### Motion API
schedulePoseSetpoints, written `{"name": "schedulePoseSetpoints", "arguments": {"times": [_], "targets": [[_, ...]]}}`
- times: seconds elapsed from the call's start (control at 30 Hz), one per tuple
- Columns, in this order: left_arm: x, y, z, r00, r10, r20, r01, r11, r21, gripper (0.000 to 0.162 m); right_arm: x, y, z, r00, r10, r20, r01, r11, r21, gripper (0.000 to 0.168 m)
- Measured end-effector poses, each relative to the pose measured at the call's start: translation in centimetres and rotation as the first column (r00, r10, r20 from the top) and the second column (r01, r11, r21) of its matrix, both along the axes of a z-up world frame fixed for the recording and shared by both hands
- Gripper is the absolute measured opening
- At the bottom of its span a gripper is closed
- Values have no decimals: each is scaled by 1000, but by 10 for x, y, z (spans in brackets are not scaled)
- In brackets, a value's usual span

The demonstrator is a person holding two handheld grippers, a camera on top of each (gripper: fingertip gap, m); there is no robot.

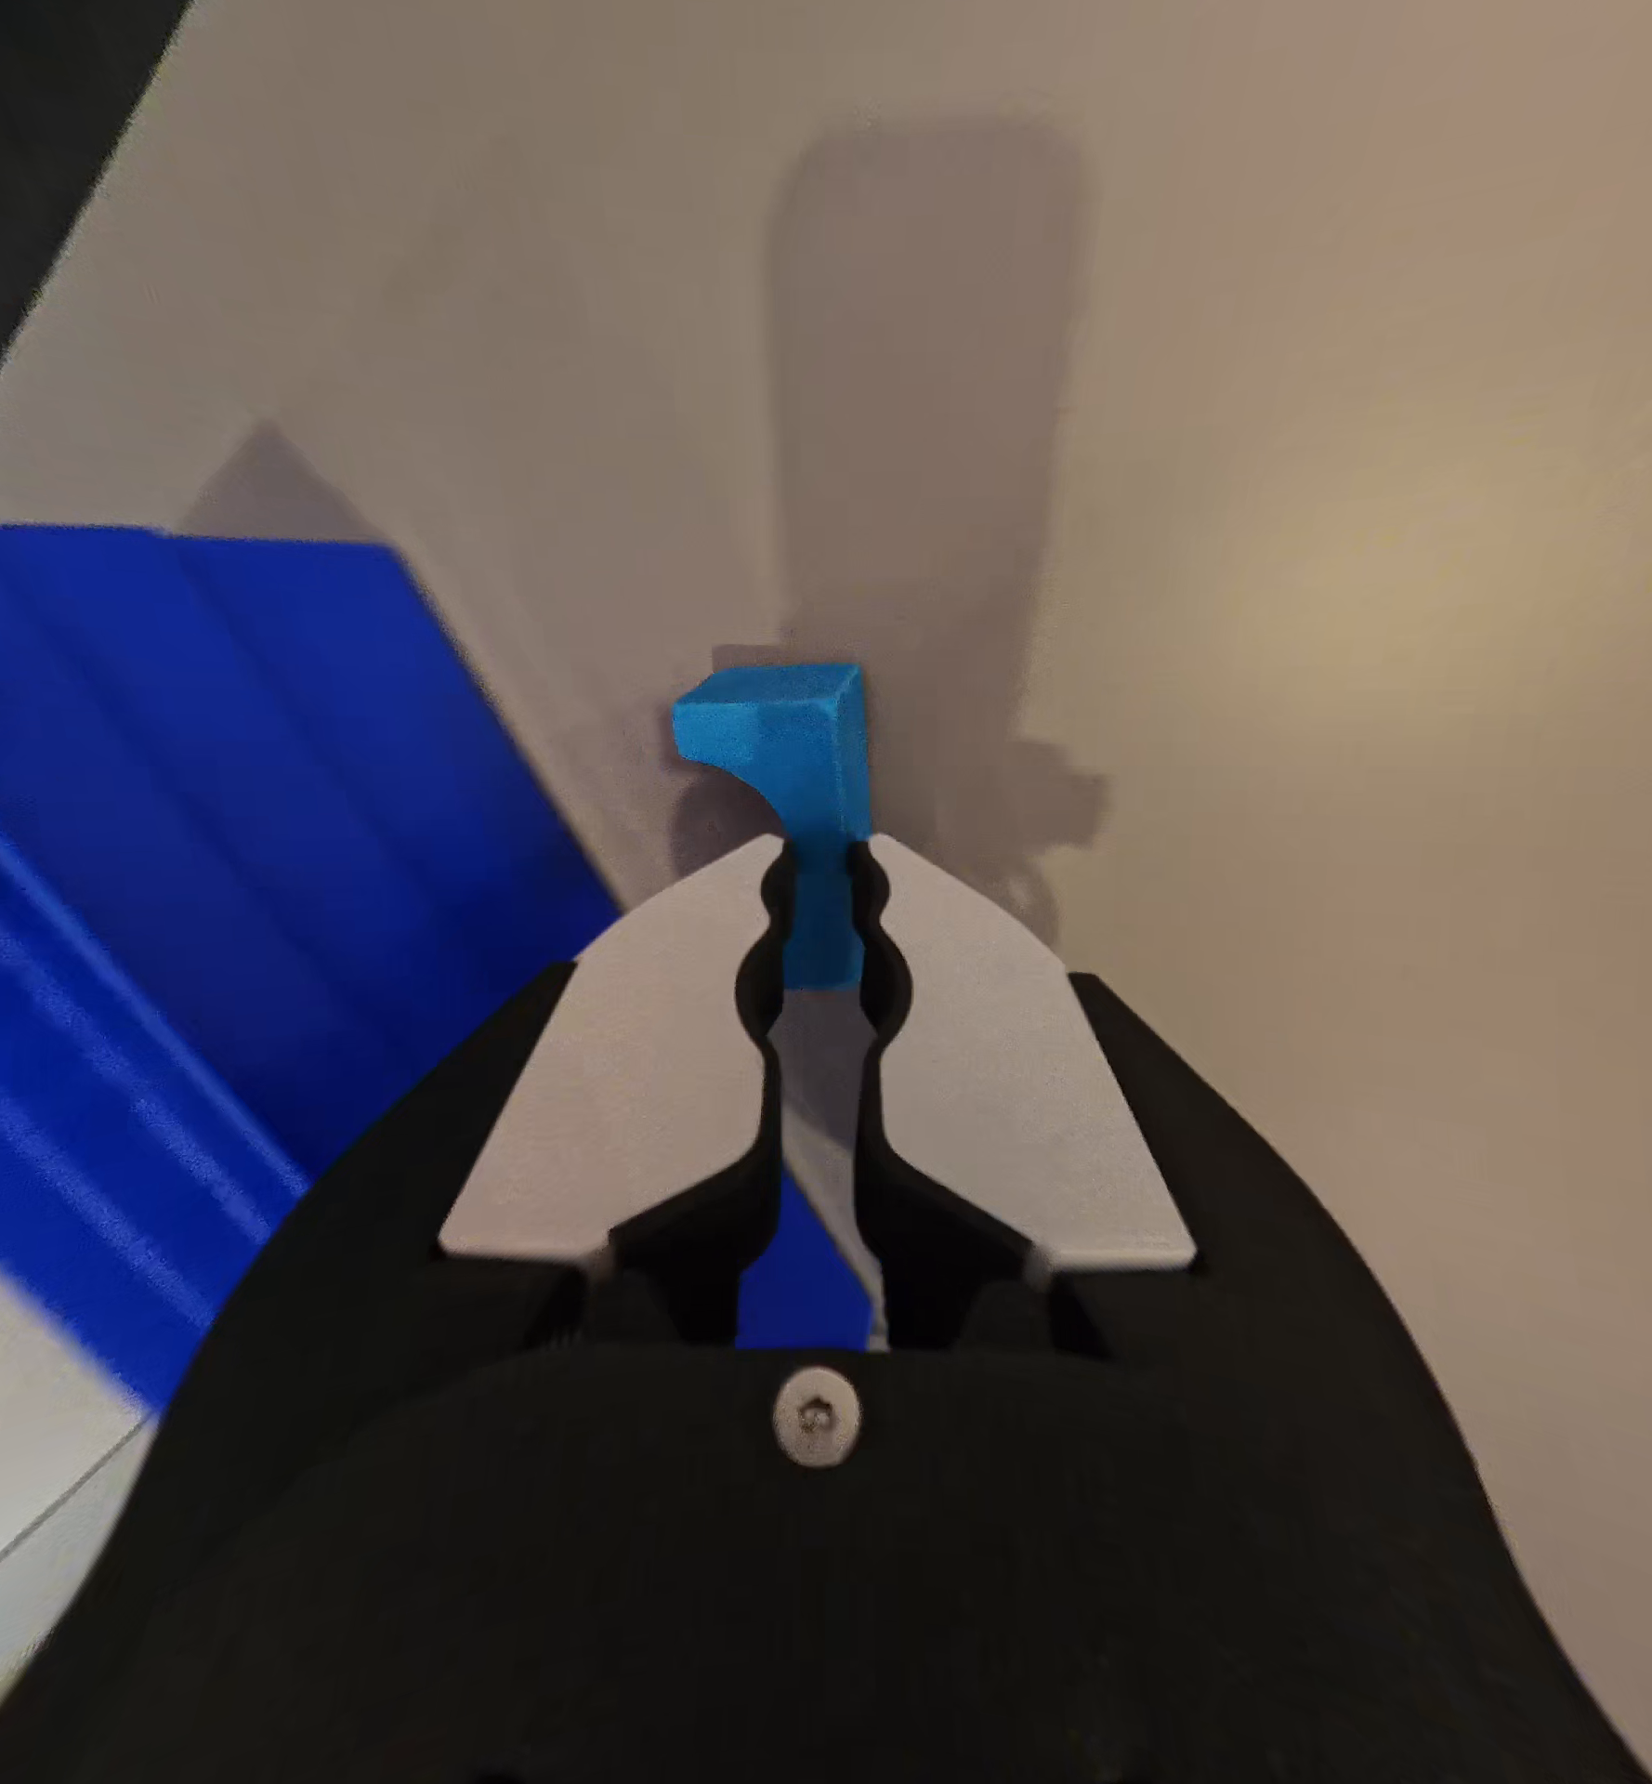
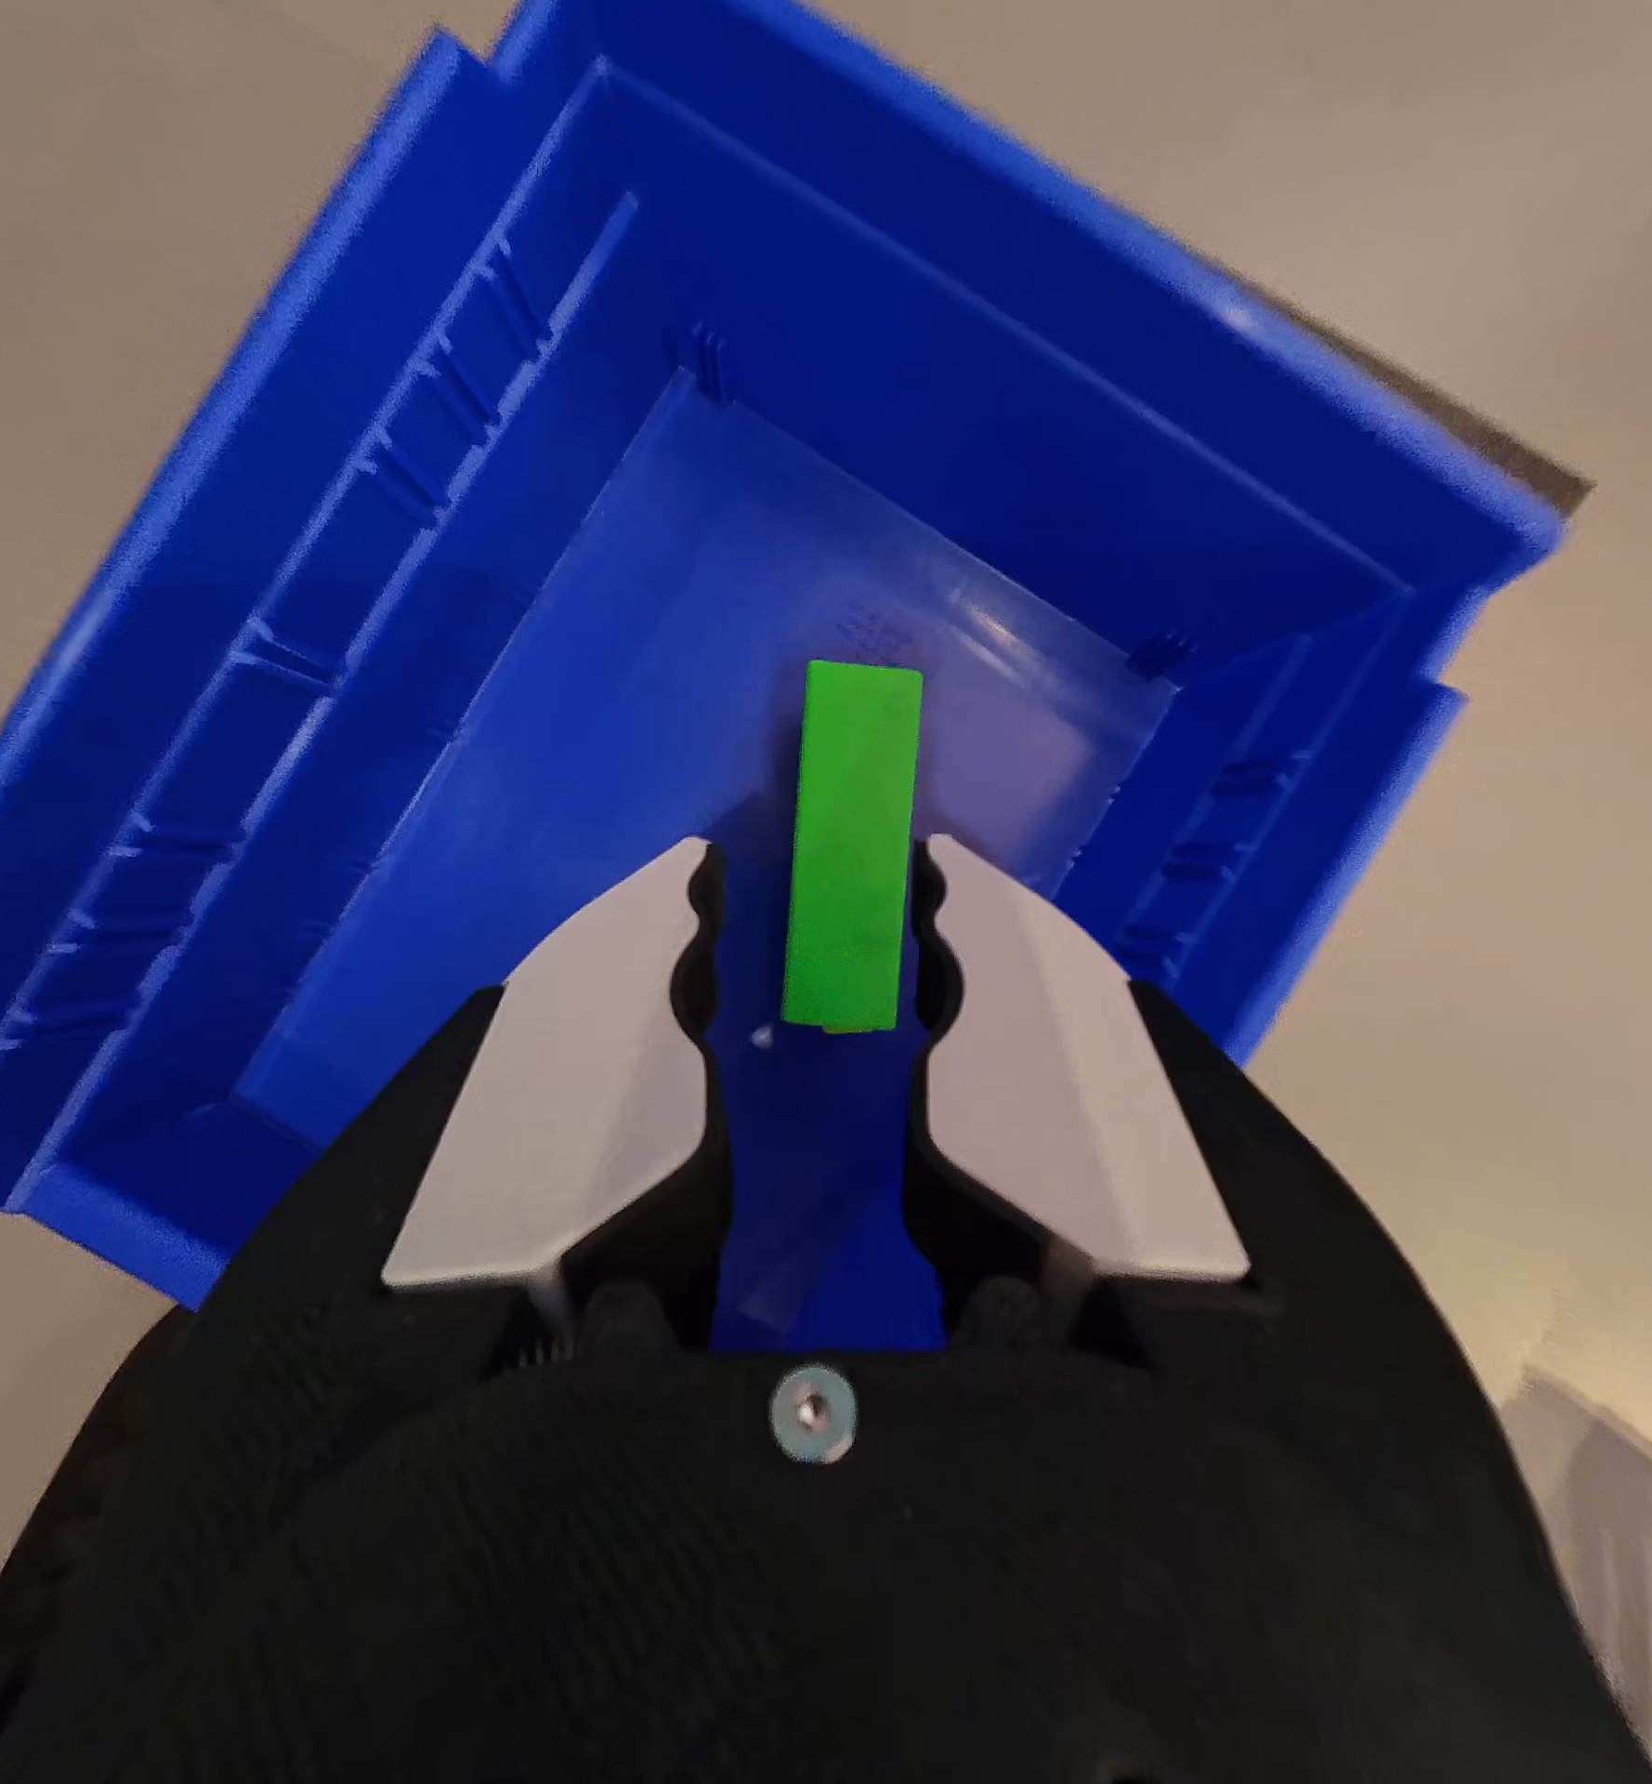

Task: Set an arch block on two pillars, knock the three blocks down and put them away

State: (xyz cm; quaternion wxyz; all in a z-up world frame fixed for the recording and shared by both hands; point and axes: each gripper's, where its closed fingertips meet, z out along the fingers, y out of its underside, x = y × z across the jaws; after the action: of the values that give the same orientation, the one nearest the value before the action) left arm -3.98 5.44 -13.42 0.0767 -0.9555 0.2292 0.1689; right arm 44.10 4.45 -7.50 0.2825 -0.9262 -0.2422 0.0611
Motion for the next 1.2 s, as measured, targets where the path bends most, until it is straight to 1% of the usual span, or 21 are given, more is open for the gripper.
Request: {"name": "schedulePoseSetpoints", "arguments": {"times": [0.07, 0.13, 0.2, 0.23, 0.27, 0.3, 0.37, 0.4, 0.47, 0.5, 0.53, 0.6, 0.63, 0.7, 0.8, 0.83, 0.9, 0.97, 1.0, 1.13, 1.2], "targets": [[26, -6, 8, 987, -71, 143, 69, 997, 19, 11, -4, -1, 23, 1000, 2, -3, -2, 997, 79, 40], [44, -10, 21, 965, -142, 221, 128, 989, 74, 11, -18, -4, 51, 999, 38, -18, -34, 985, 171, 40], [66, -14, 42, 922, -235, 309, 193, 968, 158, 11, -46, -8, 81, 991, 131, -39, -115, 951, 287, 39], [82, -19, 55, 874, -285, 394, 220, 954, 201, 11, -66, -11, 97, 977, 206, -48, -176, 918, 355, 40], [99, -26, 71, 803, -326, 500, 232, 942, 241, 11, -90, -16, 112, 955, 290, -52, -241, 870, 429, 39], [114, -33, 89, 718, -341, 607, 218, 938, 269, 11, -114, -20, 128, 926, 375, -52, -299, 808, 508, 43], [137, -48, 129, 508, -363, 781, 181, 932, 315, 11, -167, -33, 155, 843, 537, -33, -385, 646, 659, 54], [143, -56, 146, 411, -365, 835, 169, 931, 324, 11, -194, -45, 166, 788, 615, -11, -416, 546, 727, 60], [149, -68, 171, 262, -369, 892, 168, 927, 335, 11, -244, -72, 174, 672, 736, 80, -477, 348, 807, 65], [149, -74, 180, 200, -373, 906, 168, 924, 343, 11, -262, -79, 172, 658, 741, 136, -487, 281, 827, 72], [149, -78, 188, 146, -370, 918, 163, 924, 346, 11, -276, -81, 167, 658, 728, 191, -508, 242, 826, 79], [145, -84, 196, 79, -366, 927, 161, 923, 351, 10, -299, -83, 154, 661, 711, 240, -543, 232, 807, 87], [143, -85, 197, 68, -372, 926, 161, 920, 358, 10, -308, -82, 150, 666, 703, 249, -544, 230, 807, 92], [142, -89, 196, 49, -373, 927, 172, 917, 360, 10, -321, -81, 145, 680, 684, 263, -537, 221, 814, 94], [145, -97, 195, -15, -346, 938, 206, 917, 341, 10, -333, -78, 133, 681, 676, 281, -554, 224, 802, 93], [145, -98, 193, -17, -345, 938, 216, 915, 340, 10, -336, -78, 127, 672, 687, 275, -569, 242, 786, 93], [145, -96, 187, 9, -364, 932, 219, 910, 353, 10, -340, -74, 121, 681, 684, 261, -564, 262, 783, 92], [145, -95, 184, 6, -367, 930, 221, 908, 357, 11, -342, -75, 119, 672, 699, 245, -561, 263, 785, 75], [144, -95, 183, -6, -357, 934, 222, 910, 349, 11, -344, -77, 117, 660, 716, 226, -560, 269, 783, 70], [142, -98, 177, -21, -351, 936, 266, 901, 344, 13, -342, -78, 115, 637, 743, 206, -590, 299, 750, 70], [137, -98, 173, 22, -350, 936, 290, 898, 329, 31, -327, -75, 124, 654, 721, 230, -606, 316, 730, 70]]}}
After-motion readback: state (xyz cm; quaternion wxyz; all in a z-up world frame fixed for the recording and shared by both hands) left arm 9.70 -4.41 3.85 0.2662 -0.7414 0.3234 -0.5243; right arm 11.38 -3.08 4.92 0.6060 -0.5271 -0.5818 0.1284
